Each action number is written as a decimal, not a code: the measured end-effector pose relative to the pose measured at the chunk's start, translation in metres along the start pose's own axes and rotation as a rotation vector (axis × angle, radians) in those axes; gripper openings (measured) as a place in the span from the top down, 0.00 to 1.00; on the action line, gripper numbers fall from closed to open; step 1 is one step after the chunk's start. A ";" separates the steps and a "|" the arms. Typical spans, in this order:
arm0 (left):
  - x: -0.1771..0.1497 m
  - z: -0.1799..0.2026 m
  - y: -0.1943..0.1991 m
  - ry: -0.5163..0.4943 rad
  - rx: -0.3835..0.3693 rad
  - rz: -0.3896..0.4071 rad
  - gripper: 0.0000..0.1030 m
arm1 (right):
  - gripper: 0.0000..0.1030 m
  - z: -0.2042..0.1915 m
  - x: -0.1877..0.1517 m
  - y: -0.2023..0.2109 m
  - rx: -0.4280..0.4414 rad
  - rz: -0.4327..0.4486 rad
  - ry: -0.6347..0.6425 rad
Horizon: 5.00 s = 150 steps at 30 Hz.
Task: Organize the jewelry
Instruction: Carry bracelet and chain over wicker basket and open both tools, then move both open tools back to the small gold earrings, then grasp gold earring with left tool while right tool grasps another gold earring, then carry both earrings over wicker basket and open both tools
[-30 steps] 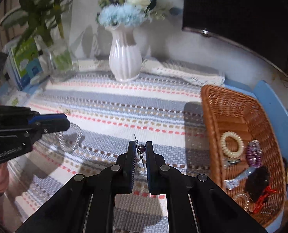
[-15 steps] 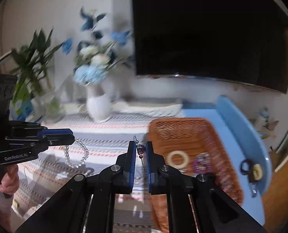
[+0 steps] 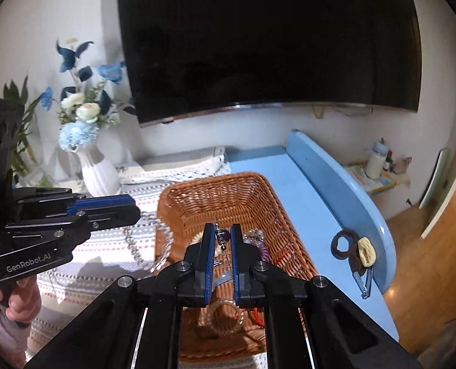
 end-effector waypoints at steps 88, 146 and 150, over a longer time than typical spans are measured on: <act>-0.255 -0.331 0.082 0.432 0.249 -0.240 0.64 | 0.75 -0.364 -0.130 -0.226 0.483 -0.463 0.401; -0.179 -0.216 0.083 0.002 0.373 -0.093 0.93 | 0.90 -0.224 -0.041 -0.135 0.387 -0.189 0.139; -0.161 -0.201 0.083 0.019 0.321 -0.077 0.93 | 0.90 -0.205 -0.032 -0.115 0.367 -0.148 0.117</act>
Point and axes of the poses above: each gripper's, at about its wrist camera, not at the fingertips, and y roughly against the way its jaws point, z to its right, x to its top, the point moved 9 cm from there along -y, roughly the way its jaws point, and after that the axes turned 10 degrees about x, right-handed, at the moved point
